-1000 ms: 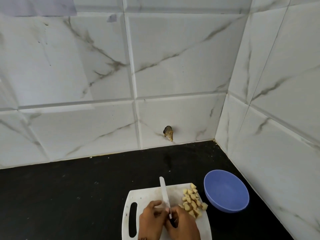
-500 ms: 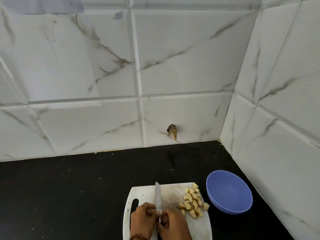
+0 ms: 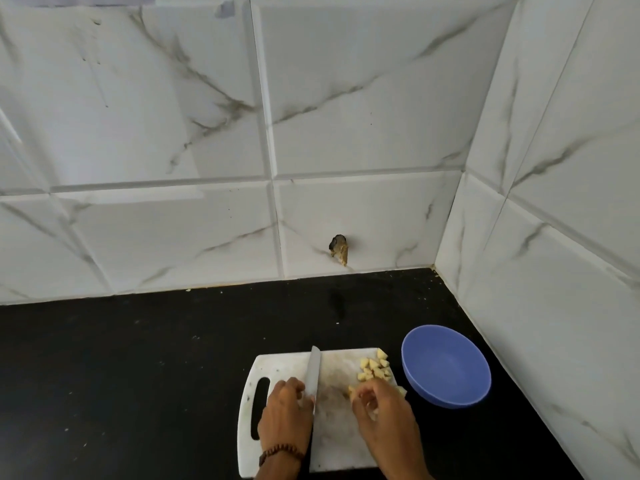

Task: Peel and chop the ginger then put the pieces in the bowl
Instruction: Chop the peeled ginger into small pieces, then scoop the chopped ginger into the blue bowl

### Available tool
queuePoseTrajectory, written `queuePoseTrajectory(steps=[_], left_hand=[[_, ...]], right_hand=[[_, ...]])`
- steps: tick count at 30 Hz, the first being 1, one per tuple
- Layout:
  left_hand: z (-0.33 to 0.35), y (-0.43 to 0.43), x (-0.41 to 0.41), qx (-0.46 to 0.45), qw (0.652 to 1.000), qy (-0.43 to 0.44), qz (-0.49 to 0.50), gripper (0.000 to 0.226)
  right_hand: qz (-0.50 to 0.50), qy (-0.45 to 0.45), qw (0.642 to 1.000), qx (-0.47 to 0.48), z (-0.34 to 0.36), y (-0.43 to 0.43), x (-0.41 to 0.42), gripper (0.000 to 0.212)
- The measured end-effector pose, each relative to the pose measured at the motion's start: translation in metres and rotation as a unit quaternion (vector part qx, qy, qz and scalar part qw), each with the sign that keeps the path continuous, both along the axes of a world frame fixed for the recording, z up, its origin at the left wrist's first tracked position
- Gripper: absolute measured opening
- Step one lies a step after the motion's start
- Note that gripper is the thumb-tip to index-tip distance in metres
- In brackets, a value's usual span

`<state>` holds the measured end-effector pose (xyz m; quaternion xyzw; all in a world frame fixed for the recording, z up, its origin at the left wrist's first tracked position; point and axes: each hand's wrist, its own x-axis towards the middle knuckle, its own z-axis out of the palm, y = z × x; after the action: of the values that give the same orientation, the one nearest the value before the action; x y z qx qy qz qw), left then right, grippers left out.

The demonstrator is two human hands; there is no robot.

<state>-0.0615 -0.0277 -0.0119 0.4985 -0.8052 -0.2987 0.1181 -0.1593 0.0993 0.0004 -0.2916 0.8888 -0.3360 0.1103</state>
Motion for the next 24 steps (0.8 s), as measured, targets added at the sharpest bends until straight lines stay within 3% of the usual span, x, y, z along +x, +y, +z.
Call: queuePoseTrajectory(steps=[6, 14, 19, 24], left_hand=[[0.006, 0.011, -0.012, -0.029, 0.999, 0.015, -0.025, 0.024], [0.001, 0.026, -0.032, -0.033, 0.997, 0.035, -0.065, 0.02], [0.001, 0.03, -0.043, -0.029, 0.993, 0.043, -0.102, 0.016], [-0.008, 0.039, -0.044, -0.028, 0.99, 0.05, -0.125, 0.019]], right_hand=[[-0.028, 0.069, 0.997, 0.013, -0.015, 0.02, -0.015, 0.022], [0.017, -0.012, 0.995, 0.094, -0.017, 0.03, -0.021, 0.056], [0.036, -0.021, 0.996, 0.078, -0.011, 0.028, -0.023, 0.05], [0.034, 0.038, 0.995, 0.084, -0.007, 0.031, -0.016, 0.045]])
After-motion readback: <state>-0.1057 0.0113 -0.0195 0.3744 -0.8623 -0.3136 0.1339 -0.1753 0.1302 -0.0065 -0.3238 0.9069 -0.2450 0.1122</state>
